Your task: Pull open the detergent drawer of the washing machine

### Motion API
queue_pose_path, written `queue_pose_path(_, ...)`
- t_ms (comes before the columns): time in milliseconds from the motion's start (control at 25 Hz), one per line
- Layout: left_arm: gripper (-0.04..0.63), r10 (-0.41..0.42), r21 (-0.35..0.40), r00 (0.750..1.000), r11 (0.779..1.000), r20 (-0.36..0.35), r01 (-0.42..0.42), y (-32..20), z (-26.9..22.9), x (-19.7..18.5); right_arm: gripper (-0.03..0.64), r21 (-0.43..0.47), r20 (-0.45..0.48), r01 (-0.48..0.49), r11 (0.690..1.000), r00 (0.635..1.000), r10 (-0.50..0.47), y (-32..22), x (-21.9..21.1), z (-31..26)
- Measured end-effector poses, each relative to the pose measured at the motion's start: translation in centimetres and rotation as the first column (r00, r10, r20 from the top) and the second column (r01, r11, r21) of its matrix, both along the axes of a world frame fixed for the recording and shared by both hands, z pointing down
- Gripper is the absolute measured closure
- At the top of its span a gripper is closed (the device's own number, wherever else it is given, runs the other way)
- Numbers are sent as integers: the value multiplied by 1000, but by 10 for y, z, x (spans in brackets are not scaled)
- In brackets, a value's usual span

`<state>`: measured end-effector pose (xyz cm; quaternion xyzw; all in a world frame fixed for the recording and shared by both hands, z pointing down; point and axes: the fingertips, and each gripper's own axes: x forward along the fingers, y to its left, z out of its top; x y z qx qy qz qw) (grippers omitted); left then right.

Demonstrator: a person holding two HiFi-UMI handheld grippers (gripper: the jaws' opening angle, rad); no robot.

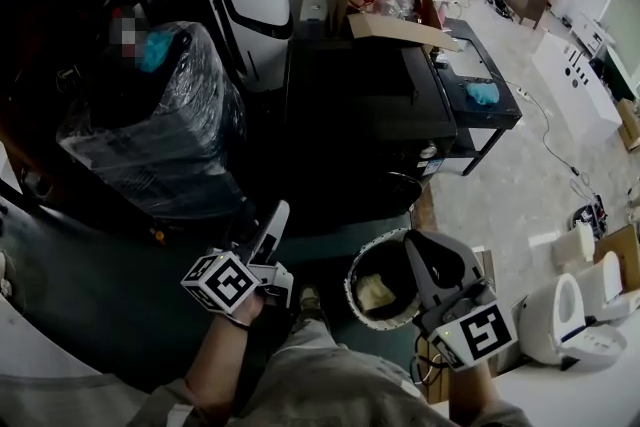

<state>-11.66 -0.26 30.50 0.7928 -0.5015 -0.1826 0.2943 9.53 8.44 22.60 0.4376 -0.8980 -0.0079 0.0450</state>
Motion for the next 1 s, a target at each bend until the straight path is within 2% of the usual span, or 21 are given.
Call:
queue_pose_path(440,184,105,-90,986,989,-129,-117,-116,57,-11,583,-58,-21,-32,998,999,30,-116,-49,22)
queue_pose_path(760,186,117,-168,950,971,-291,-171,-178,107,-19,583,-110,-24,-68,992,998,66,-190,-86,47)
queue_pose_path(1000,186,112,-233,927,951,-357,-205,-206,148,-13,583,-144,-26,-91,985,996,88,-222,-97,68)
